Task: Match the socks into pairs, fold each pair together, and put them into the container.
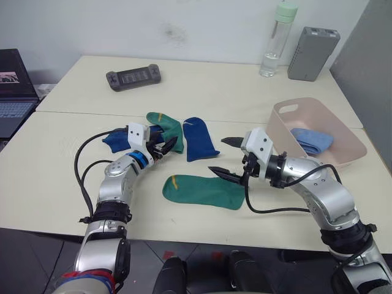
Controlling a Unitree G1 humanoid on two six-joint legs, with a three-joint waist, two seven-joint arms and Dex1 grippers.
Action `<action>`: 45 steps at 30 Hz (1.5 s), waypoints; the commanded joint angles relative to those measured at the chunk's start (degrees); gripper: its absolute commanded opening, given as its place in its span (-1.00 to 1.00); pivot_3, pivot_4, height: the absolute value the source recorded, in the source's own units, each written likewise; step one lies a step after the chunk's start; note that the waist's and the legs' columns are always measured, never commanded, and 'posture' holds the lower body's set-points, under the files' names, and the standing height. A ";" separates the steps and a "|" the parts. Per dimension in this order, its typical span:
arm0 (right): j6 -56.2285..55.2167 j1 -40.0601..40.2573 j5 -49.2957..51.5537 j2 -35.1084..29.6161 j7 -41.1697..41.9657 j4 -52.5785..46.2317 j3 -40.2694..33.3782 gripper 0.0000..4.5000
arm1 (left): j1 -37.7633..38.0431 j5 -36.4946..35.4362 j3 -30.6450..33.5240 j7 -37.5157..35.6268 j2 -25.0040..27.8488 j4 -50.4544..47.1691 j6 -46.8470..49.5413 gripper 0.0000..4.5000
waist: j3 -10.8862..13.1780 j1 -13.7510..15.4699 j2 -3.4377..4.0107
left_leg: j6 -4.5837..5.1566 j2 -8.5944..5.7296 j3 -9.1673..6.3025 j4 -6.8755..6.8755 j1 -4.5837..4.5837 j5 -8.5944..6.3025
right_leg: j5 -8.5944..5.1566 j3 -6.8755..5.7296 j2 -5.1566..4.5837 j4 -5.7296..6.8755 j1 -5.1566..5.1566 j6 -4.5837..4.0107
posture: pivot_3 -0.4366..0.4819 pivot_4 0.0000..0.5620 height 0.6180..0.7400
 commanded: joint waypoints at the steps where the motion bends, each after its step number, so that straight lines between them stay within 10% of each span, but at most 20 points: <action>1: 0.41 -1.12 1.00 0.00 -0.40 -2.64 -1.32 1.00 | -1.19 0.38 0.46 0.95 0.23 -0.01 -0.60 0.01 | 0.00 0.05 0.00 | 0.00 0.00 0.00 0.00 0.00 0.00 | 0.00 0.00 0.00 0.00 0.00 0.00 | -0.05 -0.47 1.00; 9: 0.28 -0.76 0.96 0.19 -0.05 -2.58 -1.24 1.00 | -0.39 -1.26 1.50 -0.09 0.12 -2.49 -0.74 -0.99 | 0.00 0.06 0.00 | 0.00 -0.01 -0.01 0.00 0.00 0.00 | 0.00 -0.01 -0.01 0.00 0.00 0.00 | -0.05 -0.47 1.00; 20: -1.02 -1.86 0.76 -0.17 1.06 0.02 -2.12 1.00 | 9.59 -10.19 6.35 -1.89 7.68 -26.67 13.93 -0.99 | 0.00 -0.46 0.00 | 0.00 0.06 -0.04 -0.04 0.02 0.00 | 0.00 0.00 0.00 0.01 -0.01 -0.01 | -0.05 -0.47 1.00; 38: -3.95 -2.83 1.14 -1.96 7.02 2.78 -2.21 1.00 | 24.64 -31.40 14.85 -26.88 45.87 -53.07 47.06 -0.99 | 0.11 -0.49 0.10 | 0.00 0.07 0.03 -0.17 0.04 -0.01 | -0.13 -0.02 0.00 -0.05 -0.06 -0.14 | -0.05 -0.47 1.00; 45: -6.42 -2.66 0.08 -3.58 8.17 5.34 -3.09 1.00 | 17.20 -28.27 1.73 -25.96 40.24 -54.44 43.56 -0.99 | 0.12 0.15 0.11 | 0.00 0.04 0.05 -0.13 0.02 0.00 | -0.17 -0.03 0.01 -0.06 -0.04 -0.18 | -0.05 -0.47 1.00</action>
